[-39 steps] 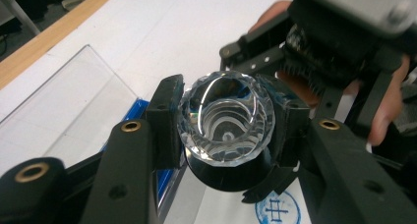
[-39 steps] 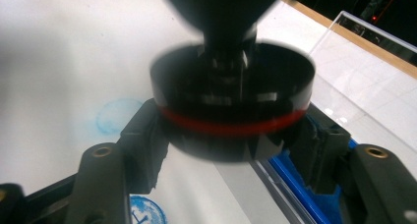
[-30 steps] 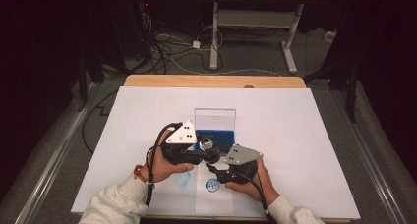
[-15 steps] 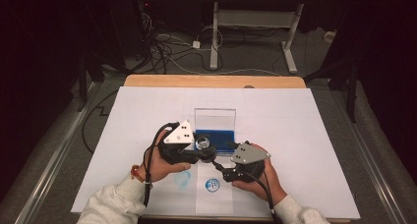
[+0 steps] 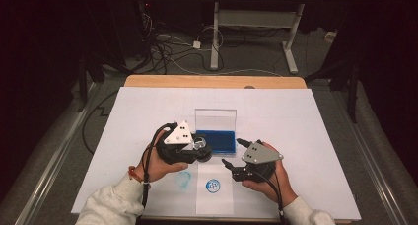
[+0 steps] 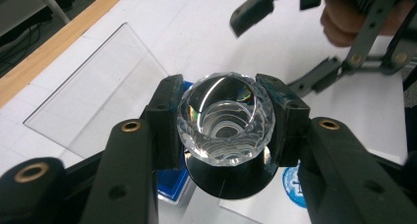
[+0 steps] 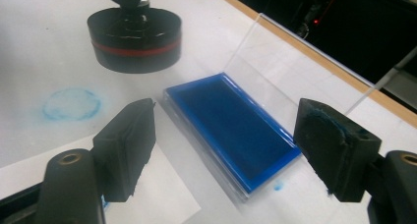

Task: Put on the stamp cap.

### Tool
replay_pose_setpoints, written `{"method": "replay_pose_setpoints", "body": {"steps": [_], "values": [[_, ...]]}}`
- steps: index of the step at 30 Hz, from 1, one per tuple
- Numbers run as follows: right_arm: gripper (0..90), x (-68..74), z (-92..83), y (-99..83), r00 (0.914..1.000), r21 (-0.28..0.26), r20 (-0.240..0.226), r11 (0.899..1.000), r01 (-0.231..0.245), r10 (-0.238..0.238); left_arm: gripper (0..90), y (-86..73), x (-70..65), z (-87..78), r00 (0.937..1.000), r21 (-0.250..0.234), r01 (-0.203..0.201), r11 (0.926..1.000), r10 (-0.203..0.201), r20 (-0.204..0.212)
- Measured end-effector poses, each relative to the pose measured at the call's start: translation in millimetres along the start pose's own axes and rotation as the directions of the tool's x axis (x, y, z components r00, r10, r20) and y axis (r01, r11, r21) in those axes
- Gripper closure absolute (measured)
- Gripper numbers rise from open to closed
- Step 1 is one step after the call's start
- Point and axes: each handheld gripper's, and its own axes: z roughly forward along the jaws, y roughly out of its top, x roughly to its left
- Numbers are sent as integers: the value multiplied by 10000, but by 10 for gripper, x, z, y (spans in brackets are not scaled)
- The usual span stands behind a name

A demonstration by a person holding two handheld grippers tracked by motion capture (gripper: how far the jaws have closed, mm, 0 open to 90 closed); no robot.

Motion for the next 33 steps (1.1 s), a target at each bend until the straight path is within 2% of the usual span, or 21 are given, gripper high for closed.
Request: {"method": "replay_pose_setpoints", "body": {"steps": [10,21,26,33], "values": [[251,-68,-220,-75,9981,-358,619,9994,1,21,545,-8,6,-2,9999,127,-90,9999,92,-132],[253,-144,-393,-179,9940,-154,1090,9998,141,-123,545,-19,32,-34,9996,127,-64,9999,67,-274],[254,-195,-475,-230,9921,-213,1246,9997,-112,137,545,-25,48,-48,9993,169,-38,9999,44,-375],[254,-239,-556,-329,9872,-135,1584,9998,-166,186,545,-33,78,-73,9986,152,-16,9999,24,-531]]}}
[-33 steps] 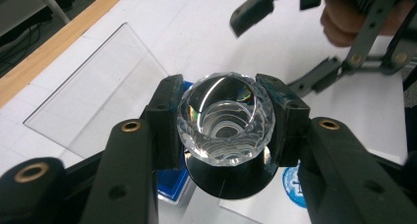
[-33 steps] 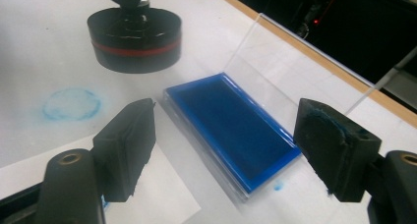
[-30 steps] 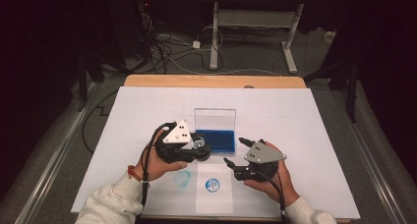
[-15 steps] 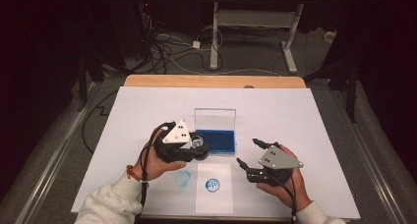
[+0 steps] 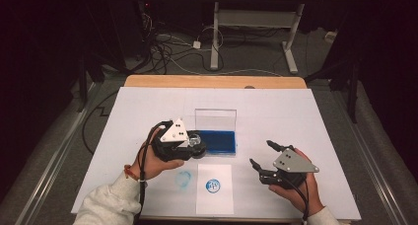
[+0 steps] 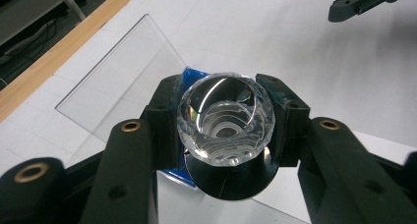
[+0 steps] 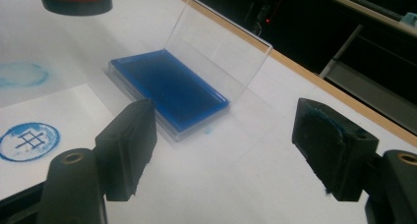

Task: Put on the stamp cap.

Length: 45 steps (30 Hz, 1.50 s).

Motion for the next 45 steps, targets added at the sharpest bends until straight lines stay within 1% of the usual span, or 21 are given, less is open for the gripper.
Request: {"method": "replay_pose_setpoints", "body": {"steps": [2,4,7,9,13,15,16,19,22,27,30,31,35,39,43,45], "values": [[254,-15,-21,-29,10000,21,60,10000,-17,17,545,-4,12,-7,10000,-17,35,10000,-35,-7],[254,-29,-40,-60,9999,38,114,10000,-59,59,545,-7,22,-19,9999,-26,39,10000,-40,-117],[252,-50,-71,-101,9999,61,85,9999,-129,128,545,-14,43,-35,9998,-83,111,9999,-113,-188],[252,-59,-91,-125,9997,120,256,9999,-58,55,545,-18,59,-44,9997,-84,128,9999,-130,-195],[230,-64,-112,-193,9990,298,423,9995,-131,118,545,-14,85,-56,9993,-98,146,9998,-149,-352],[225,-65,-121,-226,9986,402,475,9989,-247,228,545,-13,100,-62,9990,-182,217,9996,-224,-381],[223,-66,-127,-241,9984,427,521,9988,-232,209,545,-13,106,-65,9988,-206,218,9995,-227,-428],[218,-67,-156,-274,9982,562,556,9981,-257,225,544,-13,121,-65,9979,-202,181,9996,-193,-613],[218,-80,-192,-305,9976,551,619,9978,-355,321,545,-15,143,-68,9976,-183,225,9996,-237,-646],[219,-88,-214,-359,9975,736,628,9966,-364,318,545,-24,186,-102,9969,-137,301,9995,-310,-721],[218,-101,-217,-370,9972,801,667,9960,-385,332,545,-30,212,-127,9962,-85,347,9994,-352,-796],[218,-107,-218,-371,9970,766,680,9962,-417,365,545,-33,220,-131,9960,-133,414,9991,-423,-784],[218,-122,-217,-369,9966,715,693,9963,-487,438,545,-40,247,-137,9959,-59,481,9988,-484,-770],[218,-129,-197,-367,9969,719,682,9964,-443,394,545,-38,273,-147,9960,22,474,9989,-471,-764],[219,-133,-184,-367,9966,746,671,9959,-521,471,545,-41,306,-154,9959,52,552,9985,-547,-719],[219,-132,-178,-367,9964,766,689,9956,-546,493,545,-40,321,-151,9958,124,532,9985,-521,-757]]}}
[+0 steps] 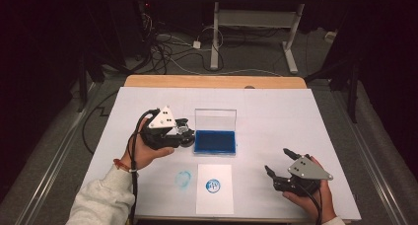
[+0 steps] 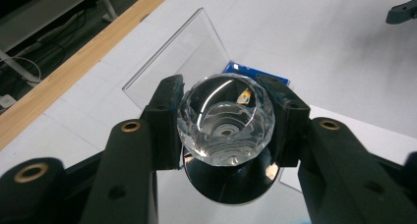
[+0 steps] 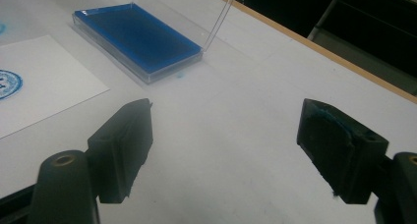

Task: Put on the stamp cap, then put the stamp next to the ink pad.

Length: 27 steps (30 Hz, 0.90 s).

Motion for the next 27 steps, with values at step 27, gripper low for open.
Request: {"method": "replay_pose_setpoints", "body": {"steps": [27], "values": [[223,-25,-25,-5,9997,135,211,9999,74,-77,544,-197,318,398,9964,1011,783,9918,-745,-406]]}}
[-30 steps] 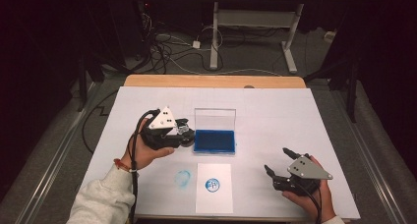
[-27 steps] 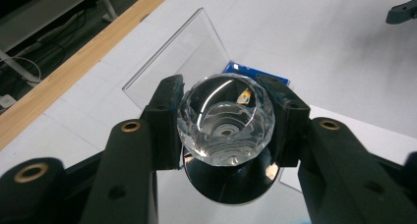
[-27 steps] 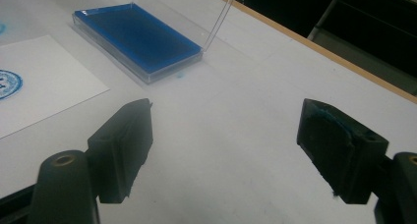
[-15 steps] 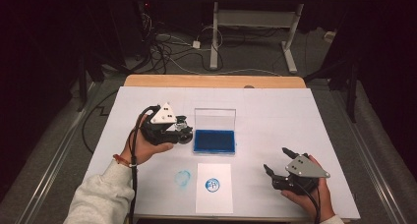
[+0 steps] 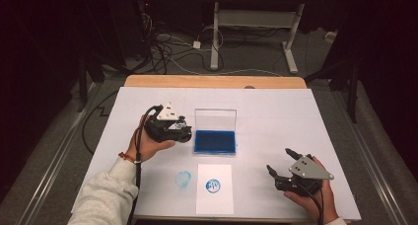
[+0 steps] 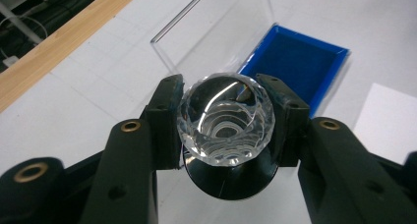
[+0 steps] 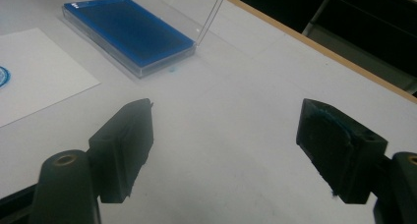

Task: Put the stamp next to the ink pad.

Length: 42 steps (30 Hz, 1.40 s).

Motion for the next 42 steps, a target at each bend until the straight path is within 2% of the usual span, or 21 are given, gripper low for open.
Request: {"method": "replay_pose_setpoints", "body": {"steps": [3,6,9,20,24,26,34,42], "values": [[221,-1,1,-10,10000,48,-1,10000,22,-22,544,-16,44,72,9998,55,176,9998,-176,6],[221,-3,-4,-20,10000,72,39,10000,-16,16,544,-32,64,152,9998,315,180,9993,-179,-45],[225,-12,-11,-25,9997,26,248,10000,-43,43,544,-55,78,215,9997,481,240,9986,-237,-71],[224,-1,3,-31,9999,171,114,9999,-28,26,543,-151,121,328,9989,832,454,9955,-446,-115],[224,-2,6,-34,10000,187,95,9998,2,-4,542,-152,96,383,9994,1053,327,9939,-316,-121],[224,1,8,-34,10000,191,68,9998,21,-23,542,-153,87,400,9994,1160,242,9930,-214,-256],[224,9,15,-38,10000,270,-5,9996,34,-33,542,-185,99,419,9994,1294,315,9911,-291,-205],[224,14,17,-40,10000,318,-61,9995,67,-65,540,-200,91,439,9997,1379,212,9902,-194,-144]]}}
